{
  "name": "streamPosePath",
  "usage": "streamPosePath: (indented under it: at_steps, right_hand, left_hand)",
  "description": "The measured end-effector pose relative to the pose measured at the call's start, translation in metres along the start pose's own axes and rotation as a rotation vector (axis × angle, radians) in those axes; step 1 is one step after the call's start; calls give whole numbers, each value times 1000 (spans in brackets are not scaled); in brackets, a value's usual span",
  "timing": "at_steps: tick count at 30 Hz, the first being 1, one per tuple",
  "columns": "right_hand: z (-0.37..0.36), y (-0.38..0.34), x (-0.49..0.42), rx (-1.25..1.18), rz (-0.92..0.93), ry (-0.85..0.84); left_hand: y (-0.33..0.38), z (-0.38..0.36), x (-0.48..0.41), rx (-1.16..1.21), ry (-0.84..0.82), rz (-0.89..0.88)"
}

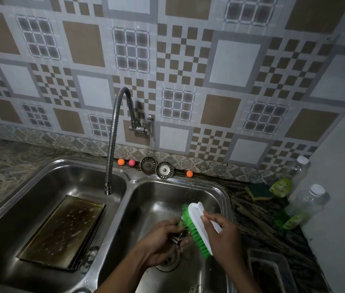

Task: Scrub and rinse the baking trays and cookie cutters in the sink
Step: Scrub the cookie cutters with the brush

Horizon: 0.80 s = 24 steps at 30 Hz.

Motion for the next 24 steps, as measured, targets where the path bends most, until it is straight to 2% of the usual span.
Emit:
streamPosePath:
  at_steps: [3, 6, 8, 10, 12, 13, 15, 17, 24]
  right_hand:
    - [-9, -1, -3, 14, 11, 24]
    - [-18, 2, -1, 13, 22, 3]
    - [-24, 6, 3, 10, 16, -16]
    - [-29, 11, 6, 0, -2, -45]
    - [-37, 13, 7, -17, -21, -86]
    - [-41, 15, 7, -22, -30, -105]
    - [-49, 21, 9, 0, -54, -145]
    - [-56, 30, 11, 33, -89, -173]
    - [-63, 42, 16, 80, -114, -243]
  left_hand:
    - [7, 19, 6, 127, 122, -52]
    - [31, 57, 13, 107, 358, -256]
    - [51, 94, 20, -39, 611, -397]
    - [67, 132, 30, -297, 866, -487]
    - [71, 175, 36, -643, 1108, -439]
    - [67, 194, 38, -758, 1173, -350]
    - [54, 222, 37, -848, 1198, -137]
    - [40, 240, 36, -864, 1159, -2]
    - [27, 252, 21, -732, 1145, 0]
Point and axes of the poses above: each hand's wrist, its own x-axis away from the middle knuckle, its own z-axis out of the back of the hand, y = z × x, the point moved 1 cm from there along -x, towards the middle knuckle, and after that the axes turned 5 degrees about z, right-handed, at the moved point
